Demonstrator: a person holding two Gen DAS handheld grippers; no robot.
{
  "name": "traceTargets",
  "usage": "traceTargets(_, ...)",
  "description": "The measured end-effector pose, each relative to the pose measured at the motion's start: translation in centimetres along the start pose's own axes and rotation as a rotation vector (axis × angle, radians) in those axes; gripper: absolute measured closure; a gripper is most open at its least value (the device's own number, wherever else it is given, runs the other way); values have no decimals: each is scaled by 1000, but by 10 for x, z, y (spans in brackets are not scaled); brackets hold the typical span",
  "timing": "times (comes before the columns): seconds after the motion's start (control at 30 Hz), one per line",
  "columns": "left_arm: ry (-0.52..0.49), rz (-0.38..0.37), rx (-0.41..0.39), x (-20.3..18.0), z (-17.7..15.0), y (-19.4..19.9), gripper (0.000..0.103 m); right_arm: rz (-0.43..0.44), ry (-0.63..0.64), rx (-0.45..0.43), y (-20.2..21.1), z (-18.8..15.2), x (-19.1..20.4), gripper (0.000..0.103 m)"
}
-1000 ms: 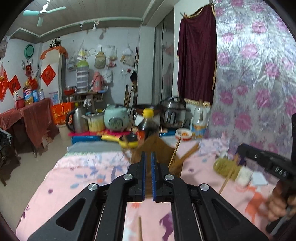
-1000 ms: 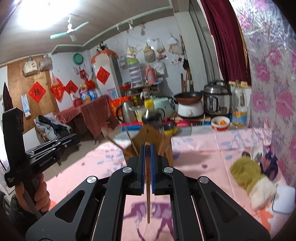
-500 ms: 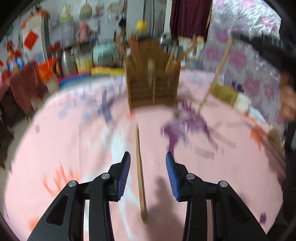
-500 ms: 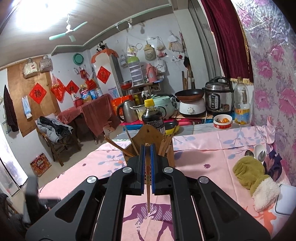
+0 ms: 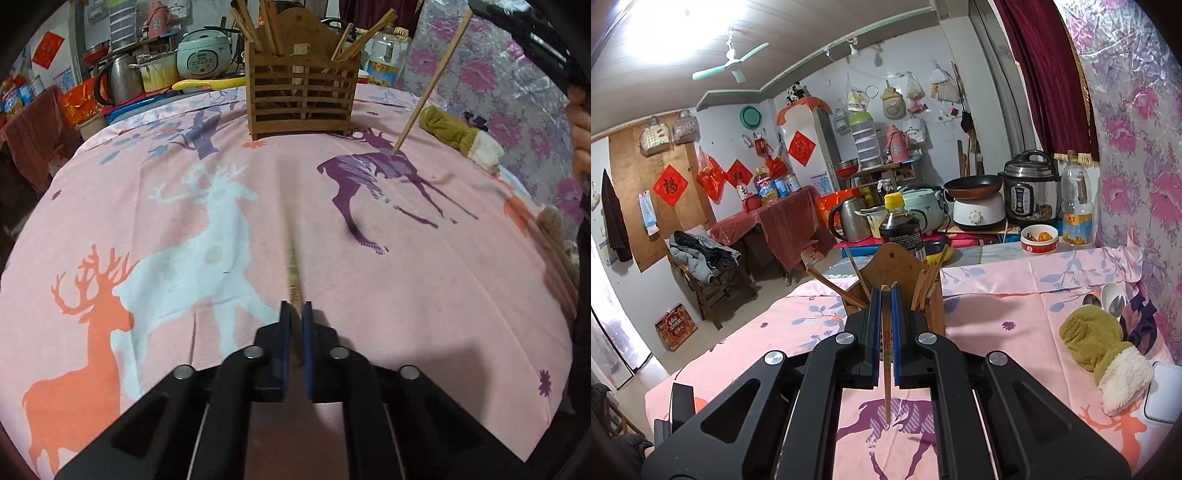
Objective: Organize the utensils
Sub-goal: 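Lower both chopsticks into the wooden holder and open both tools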
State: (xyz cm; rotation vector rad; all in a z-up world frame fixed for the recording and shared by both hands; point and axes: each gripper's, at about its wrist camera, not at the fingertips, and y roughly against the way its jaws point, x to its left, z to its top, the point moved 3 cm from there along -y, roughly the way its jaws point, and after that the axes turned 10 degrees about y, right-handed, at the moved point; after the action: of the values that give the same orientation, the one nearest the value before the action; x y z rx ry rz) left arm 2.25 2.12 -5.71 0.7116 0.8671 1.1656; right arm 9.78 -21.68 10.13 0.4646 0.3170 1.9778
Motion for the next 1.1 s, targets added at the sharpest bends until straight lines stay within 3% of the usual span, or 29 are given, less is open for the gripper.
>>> traceTargets(0.1, 7, 1, -54, -3, 7, 11, 97, 1, -1, 0, 1, 0, 1, 97)
traceTargets(0.27, -16, -27, -188, -21, 45, 54, 97, -5, 1, -8, 2, 0, 2, 97)
traceTargets(0.43, -59, -39, -323, -47, 103, 94, 97, -15, 7, -28, 3, 15, 0, 97)
traceTargets(0.53, -51, -48, -348, -56, 136, 102, 97, -28, 13, -41, 1, 26, -2, 97)
traceTargets(0.63, -19, -65, -322, -53, 154, 98, 97, -37, 4, -70, -2, 39, -7, 97)
traceTargets(1.1, 73, -49, -24, -29, 181, 55, 97, -66, -5, -86, -46, 71, -16, 97)
